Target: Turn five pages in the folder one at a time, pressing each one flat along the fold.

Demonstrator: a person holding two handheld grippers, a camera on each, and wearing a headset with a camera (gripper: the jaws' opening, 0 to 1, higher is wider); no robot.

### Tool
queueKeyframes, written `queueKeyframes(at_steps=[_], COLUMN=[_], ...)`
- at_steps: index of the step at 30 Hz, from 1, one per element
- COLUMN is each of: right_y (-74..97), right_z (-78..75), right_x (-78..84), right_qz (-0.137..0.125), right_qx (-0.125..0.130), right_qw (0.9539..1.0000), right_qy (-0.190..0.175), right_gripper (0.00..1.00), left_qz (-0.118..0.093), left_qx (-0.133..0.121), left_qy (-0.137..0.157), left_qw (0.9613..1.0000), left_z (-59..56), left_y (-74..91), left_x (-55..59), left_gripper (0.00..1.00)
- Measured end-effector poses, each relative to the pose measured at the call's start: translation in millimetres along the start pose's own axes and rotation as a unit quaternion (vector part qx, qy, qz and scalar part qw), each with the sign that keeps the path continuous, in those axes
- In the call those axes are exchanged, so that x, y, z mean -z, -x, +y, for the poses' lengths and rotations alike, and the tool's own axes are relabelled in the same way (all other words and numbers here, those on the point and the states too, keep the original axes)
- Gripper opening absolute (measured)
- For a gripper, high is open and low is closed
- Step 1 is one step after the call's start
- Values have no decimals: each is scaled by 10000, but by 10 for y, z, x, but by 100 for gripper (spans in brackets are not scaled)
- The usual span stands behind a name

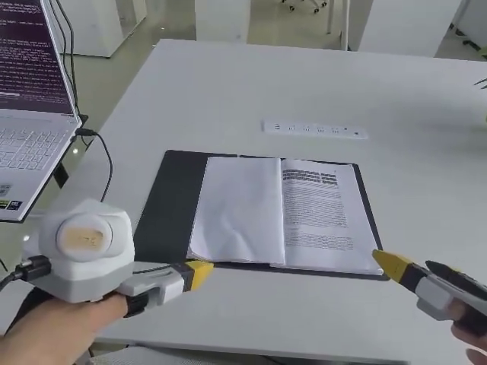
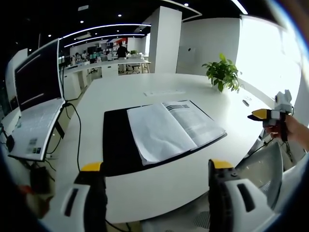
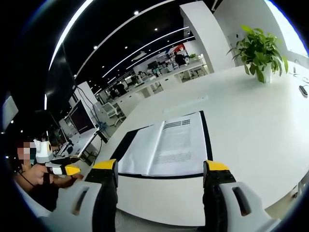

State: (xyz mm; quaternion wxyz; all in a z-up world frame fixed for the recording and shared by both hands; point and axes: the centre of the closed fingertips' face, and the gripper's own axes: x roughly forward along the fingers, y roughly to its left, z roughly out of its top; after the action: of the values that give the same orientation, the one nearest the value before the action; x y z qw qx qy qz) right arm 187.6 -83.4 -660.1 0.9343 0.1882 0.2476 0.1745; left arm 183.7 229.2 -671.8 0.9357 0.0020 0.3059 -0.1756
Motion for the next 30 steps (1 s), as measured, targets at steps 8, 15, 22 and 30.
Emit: queueKeyframes(at_steps=[8, 15, 22, 30], right_y=[4, 4, -3, 18], right_z=[-10, -2, 13, 5], right_x=[3, -73, -116, -120], right_qz=[11, -49, -90, -92], right_qx=[23, 9, -5, 7], right_qw=[10000, 10000, 10000, 10000], right_qy=[-28, -22, -9, 27], right_gripper=[74, 75, 77, 78], left_qz=[-50, -57, -126, -148], left_qx=[4, 19, 18, 25], left_qy=[13, 63, 49, -17], left_qw=[10000, 10000, 9999, 9999], left_z=[8, -20, -19, -18], left_y=[-9, -3, -4, 2], left_x=[-36, -33, -84, -96], left_gripper=[90, 90, 91, 91])
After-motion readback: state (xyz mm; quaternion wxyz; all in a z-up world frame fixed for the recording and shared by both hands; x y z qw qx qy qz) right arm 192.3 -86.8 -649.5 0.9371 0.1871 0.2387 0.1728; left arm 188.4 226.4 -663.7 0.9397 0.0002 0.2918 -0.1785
